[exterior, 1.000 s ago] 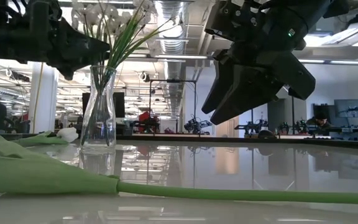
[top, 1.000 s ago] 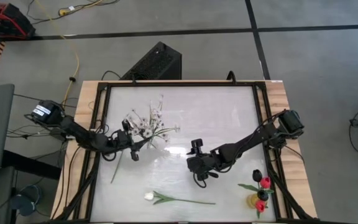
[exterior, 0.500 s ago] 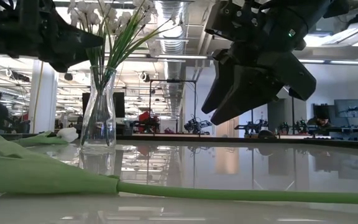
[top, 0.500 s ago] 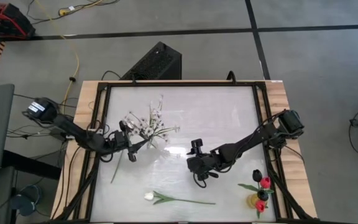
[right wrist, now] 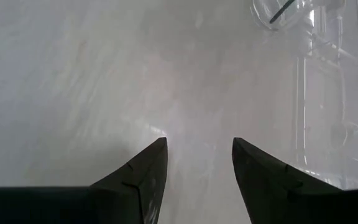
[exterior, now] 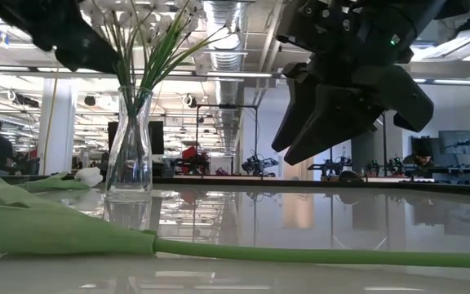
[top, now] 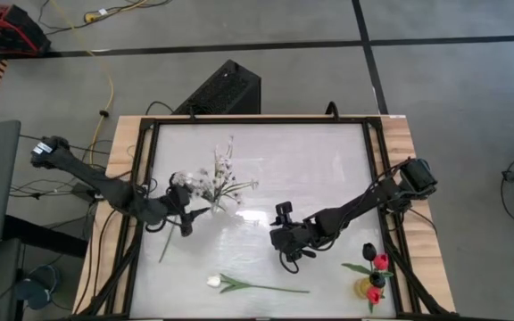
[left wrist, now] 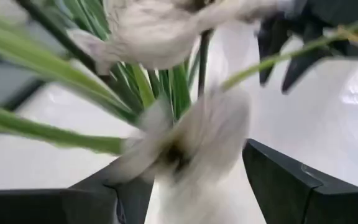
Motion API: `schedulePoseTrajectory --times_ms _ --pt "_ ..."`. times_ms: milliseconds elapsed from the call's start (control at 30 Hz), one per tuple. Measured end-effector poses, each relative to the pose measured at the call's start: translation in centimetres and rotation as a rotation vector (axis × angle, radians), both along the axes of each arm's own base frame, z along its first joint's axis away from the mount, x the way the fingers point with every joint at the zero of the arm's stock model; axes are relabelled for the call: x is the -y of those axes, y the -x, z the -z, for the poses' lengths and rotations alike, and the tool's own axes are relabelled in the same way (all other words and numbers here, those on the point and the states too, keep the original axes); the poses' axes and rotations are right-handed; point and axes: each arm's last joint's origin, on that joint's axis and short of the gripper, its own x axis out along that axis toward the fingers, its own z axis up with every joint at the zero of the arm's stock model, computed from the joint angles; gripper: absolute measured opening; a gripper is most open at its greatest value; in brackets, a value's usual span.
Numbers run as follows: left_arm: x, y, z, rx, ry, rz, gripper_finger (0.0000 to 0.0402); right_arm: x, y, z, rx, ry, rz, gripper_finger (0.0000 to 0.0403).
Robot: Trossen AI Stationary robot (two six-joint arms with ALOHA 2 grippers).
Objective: Sort flowers into vase by color
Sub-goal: Put the white flowers into the transparent vase, then put the top white flower into the transparent vase
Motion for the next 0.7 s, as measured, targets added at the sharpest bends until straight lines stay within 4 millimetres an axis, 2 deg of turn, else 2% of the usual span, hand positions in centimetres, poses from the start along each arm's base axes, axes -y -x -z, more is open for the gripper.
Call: schedulePoseTrajectory --times_ms 167,267,467,700 --pt "0.0 0.8 -2.2 -0.162 0.172 0.016 0.0227 -0.1 0.1 0.0 -0.001 -0.001 -0.001 0.0193" --pt "0.0 1.4 -2.4 -0.259 0.300 0.007 0.0227 -0.1 0.0 0.0 0.000 -0.002 0.000 0.0188" --pt "-0.1 2.7 -1.0 -0.481 0.512 -0.106 0.0227 -0.3 0.1 0.0 0.000 -0.003 -0.004 0.0182" --pt "0.6 2.2 1.2 -0.612 0.487 -0.301 0.0227 -0.3 0.1 0.0 0.000 -0.006 0.000 0.0180"
